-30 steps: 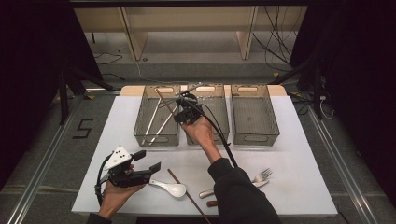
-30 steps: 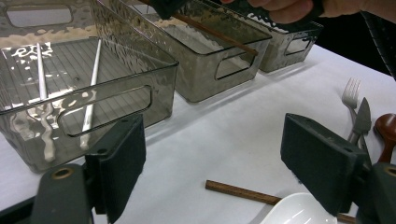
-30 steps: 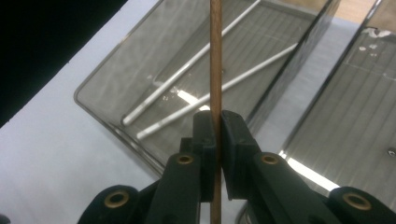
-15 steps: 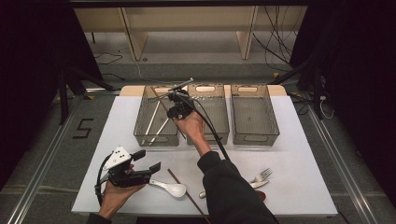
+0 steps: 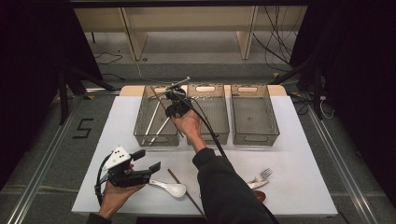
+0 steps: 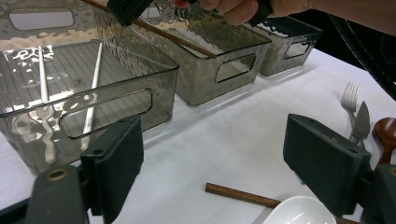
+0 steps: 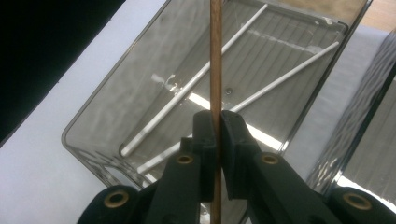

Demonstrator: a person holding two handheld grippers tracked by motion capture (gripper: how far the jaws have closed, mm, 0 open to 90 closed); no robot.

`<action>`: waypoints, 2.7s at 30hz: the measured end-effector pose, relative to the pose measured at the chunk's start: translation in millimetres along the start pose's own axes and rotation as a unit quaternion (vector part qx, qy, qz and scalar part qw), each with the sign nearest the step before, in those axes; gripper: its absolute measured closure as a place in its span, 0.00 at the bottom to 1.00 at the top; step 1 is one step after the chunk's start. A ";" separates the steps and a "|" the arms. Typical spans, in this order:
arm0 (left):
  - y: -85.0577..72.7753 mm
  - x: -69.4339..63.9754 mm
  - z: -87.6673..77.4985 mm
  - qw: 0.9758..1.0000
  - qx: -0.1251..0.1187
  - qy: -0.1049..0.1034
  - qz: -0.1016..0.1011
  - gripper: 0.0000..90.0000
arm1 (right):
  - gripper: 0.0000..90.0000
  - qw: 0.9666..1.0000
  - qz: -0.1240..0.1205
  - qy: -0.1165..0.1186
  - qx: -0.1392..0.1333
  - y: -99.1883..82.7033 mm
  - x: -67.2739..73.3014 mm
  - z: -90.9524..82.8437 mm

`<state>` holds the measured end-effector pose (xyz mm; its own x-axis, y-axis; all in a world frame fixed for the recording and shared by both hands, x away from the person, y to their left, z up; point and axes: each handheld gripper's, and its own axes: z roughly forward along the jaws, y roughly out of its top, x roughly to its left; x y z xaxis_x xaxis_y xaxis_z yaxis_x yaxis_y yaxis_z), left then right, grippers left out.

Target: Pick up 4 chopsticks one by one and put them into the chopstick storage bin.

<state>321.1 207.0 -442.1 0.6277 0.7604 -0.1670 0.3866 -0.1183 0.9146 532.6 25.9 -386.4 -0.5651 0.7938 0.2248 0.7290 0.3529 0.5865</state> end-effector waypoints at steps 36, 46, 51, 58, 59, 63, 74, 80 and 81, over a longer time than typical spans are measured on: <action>0.3 -1.7 0.0 1.000 -0.002 -0.004 -0.002 0.22 | 0.95 1.000 0.014 -0.011 0.012 15.4 6.5 22.7; 0.3 -1.7 0.0 1.000 -0.002 -0.005 -0.002 0.22 | 0.95 1.000 0.013 -0.010 0.010 18.6 6.7 24.2; 0.3 -1.8 -0.1 1.000 -0.002 -0.005 -0.002 0.22 | 0.95 1.000 0.014 -0.012 0.008 20.3 8.3 25.4; 0.4 -2.0 -0.2 1.000 -0.002 -0.006 -0.001 0.22 | 0.92 1.000 0.017 -0.014 0.006 20.6 8.2 29.0; 0.4 -1.9 -0.1 1.000 -0.002 -0.006 -0.002 0.22 | 0.86 1.000 0.019 -0.010 0.003 20.7 7.9 29.4; 0.3 -1.9 -0.1 1.000 -0.002 -0.006 -0.002 0.22 | 0.69 1.000 0.028 0.003 0.001 21.0 8.3 30.2; 0.3 -1.5 -0.5 1.000 -0.002 -0.005 -0.002 0.22 | 0.48 1.000 -0.003 0.014 -0.014 18.2 10.4 7.4; 0.2 -0.8 -0.5 1.000 -0.003 -0.002 -0.002 0.22 | 0.44 0.999 -0.022 0.029 -0.031 5.0 10.2 -19.1; 0.2 -0.8 -0.5 1.000 -0.003 -0.002 -0.002 0.22 | 0.44 0.999 -0.028 0.030 -0.033 2.1 9.7 -23.8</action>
<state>320.3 206.7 -441.6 0.6286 0.7587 -0.1714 0.3849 -0.1119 0.9162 519.5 22.6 -364.5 -0.6275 0.7422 0.2352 0.6699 0.3606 0.6490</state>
